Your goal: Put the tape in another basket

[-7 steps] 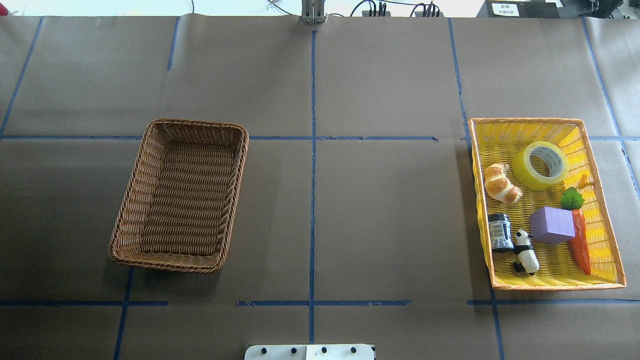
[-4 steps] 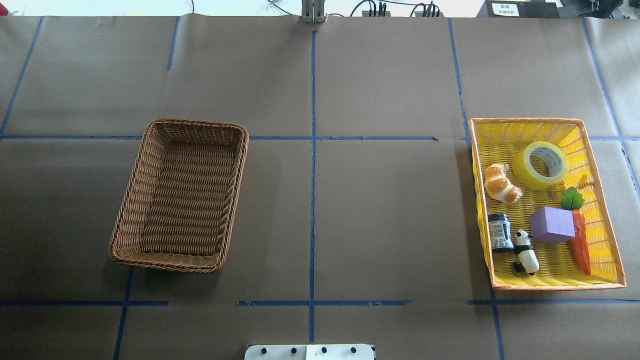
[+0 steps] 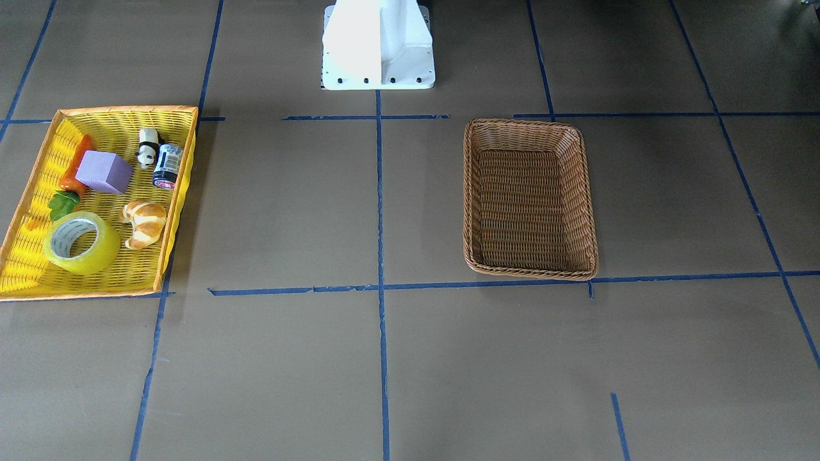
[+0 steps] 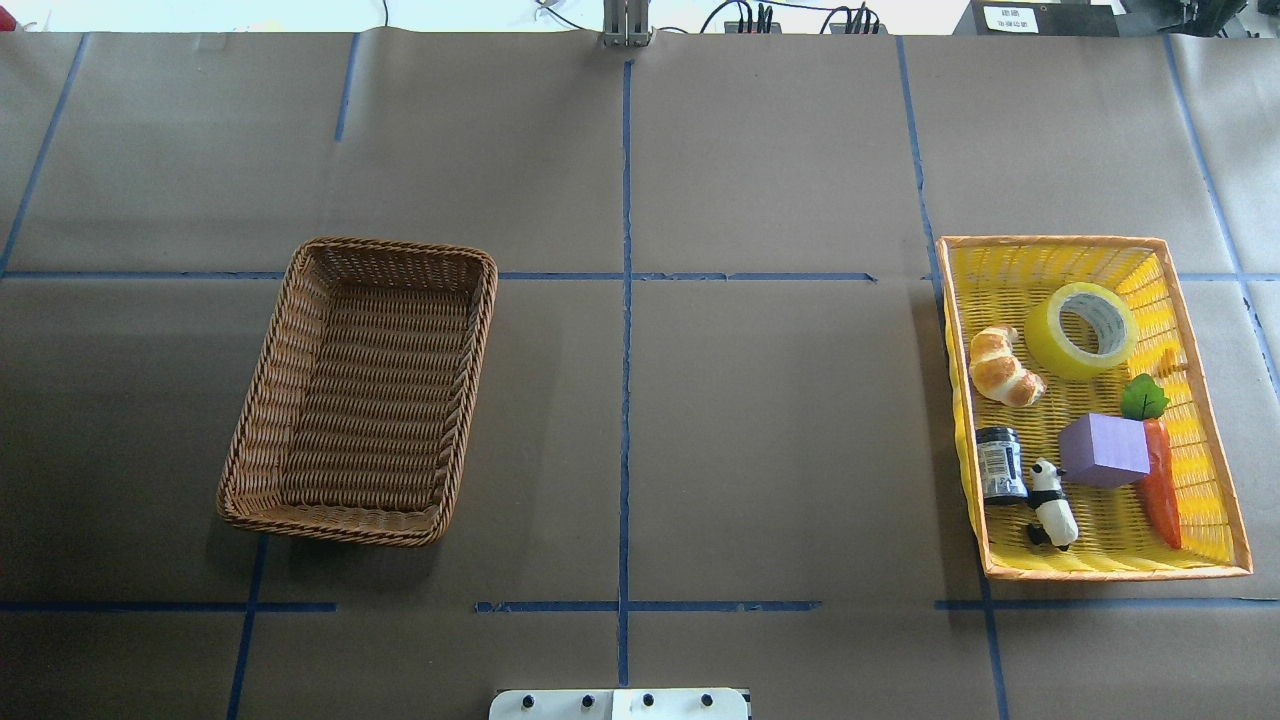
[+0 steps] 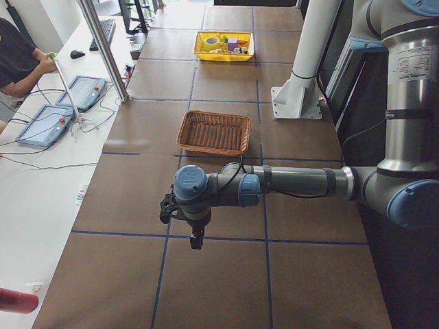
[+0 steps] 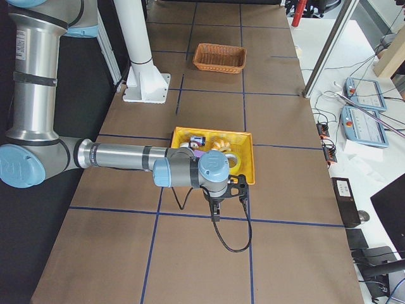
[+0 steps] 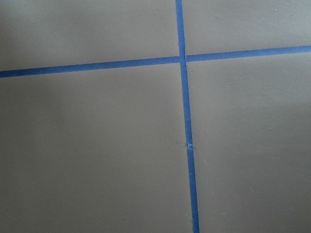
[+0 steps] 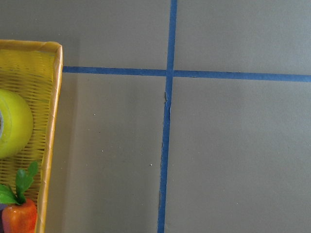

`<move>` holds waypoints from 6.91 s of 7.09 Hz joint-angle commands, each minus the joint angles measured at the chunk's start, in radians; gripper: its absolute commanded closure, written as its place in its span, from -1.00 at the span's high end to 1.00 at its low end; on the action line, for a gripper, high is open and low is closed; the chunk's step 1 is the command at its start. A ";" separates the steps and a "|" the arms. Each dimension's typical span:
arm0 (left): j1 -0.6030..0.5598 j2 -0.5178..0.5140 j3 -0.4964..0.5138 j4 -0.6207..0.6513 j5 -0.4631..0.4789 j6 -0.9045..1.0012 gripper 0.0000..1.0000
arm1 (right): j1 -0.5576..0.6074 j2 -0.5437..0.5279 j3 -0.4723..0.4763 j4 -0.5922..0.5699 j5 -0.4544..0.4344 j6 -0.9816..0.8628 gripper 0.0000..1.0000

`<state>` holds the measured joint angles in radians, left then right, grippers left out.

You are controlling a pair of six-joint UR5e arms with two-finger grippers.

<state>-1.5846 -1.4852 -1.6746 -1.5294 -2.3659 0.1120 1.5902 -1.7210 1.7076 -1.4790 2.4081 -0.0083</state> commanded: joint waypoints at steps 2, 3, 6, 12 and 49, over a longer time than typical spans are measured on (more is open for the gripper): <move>0.000 0.000 -0.002 0.000 -0.001 0.000 1.00 | -0.013 0.085 0.023 -0.007 -0.009 -0.002 1.00; 0.000 0.000 -0.004 0.000 -0.001 0.000 1.00 | -0.048 0.098 0.023 -0.003 0.003 0.002 1.00; 0.000 0.002 0.007 -0.002 -0.001 0.003 1.00 | -0.240 0.179 0.037 0.003 -0.001 0.209 1.00; 0.002 -0.003 0.007 -0.002 -0.003 0.003 1.00 | -0.486 0.179 -0.069 0.369 -0.178 0.677 0.99; 0.996 -0.354 -0.025 -1.900 0.718 -2.518 1.00 | -1.178 0.509 0.043 1.479 -0.703 2.105 -0.98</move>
<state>-0.6735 -1.7998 -1.7004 -3.3457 -1.7643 -2.3169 0.4176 -1.2499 1.7536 0.0024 1.6317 2.0967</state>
